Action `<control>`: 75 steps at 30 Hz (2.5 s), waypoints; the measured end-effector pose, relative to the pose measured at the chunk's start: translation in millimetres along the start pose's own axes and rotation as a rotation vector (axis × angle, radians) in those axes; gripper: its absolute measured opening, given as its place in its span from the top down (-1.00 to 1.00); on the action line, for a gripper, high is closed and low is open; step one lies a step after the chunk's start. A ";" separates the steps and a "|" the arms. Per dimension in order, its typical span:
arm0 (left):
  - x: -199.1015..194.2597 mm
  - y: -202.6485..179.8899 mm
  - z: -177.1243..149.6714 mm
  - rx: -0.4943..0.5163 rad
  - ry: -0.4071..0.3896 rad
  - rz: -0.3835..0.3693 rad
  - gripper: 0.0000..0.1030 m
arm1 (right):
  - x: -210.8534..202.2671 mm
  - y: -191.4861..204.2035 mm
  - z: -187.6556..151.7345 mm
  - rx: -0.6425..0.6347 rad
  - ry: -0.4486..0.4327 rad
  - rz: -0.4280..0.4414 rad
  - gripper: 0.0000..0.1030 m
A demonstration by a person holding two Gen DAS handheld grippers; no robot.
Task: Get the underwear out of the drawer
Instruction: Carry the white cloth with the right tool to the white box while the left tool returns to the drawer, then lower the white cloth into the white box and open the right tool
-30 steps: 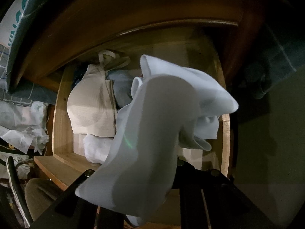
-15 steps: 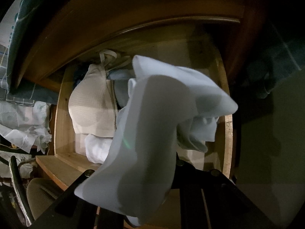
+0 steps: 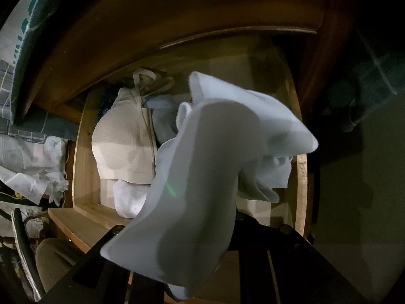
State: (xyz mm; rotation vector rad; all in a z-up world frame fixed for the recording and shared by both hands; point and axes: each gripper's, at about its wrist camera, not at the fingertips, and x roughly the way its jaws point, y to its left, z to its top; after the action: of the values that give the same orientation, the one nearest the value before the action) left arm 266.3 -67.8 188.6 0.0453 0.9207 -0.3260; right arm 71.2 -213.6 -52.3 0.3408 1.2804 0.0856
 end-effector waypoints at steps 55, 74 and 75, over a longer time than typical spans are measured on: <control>7.9 73.9 -296.8 -0.196 -0.025 0.270 0.06 | -295.2 112.8 118.6 -0.191 -0.551 0.014 0.74; 18.9 91.4 -302.2 -0.288 0.011 0.238 0.06 | -165.4 104.1 213.1 -0.057 -0.370 -0.059 0.72; 19.0 91.8 -302.4 -0.292 0.011 0.239 0.05 | -162.7 103.7 213.3 -0.060 -0.365 -0.064 0.71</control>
State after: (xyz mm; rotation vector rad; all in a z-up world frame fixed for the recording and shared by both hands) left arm 70.0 68.0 -19.3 -0.1107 0.9553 0.0319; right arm 239.3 -199.2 180.7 0.2494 0.9246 0.0061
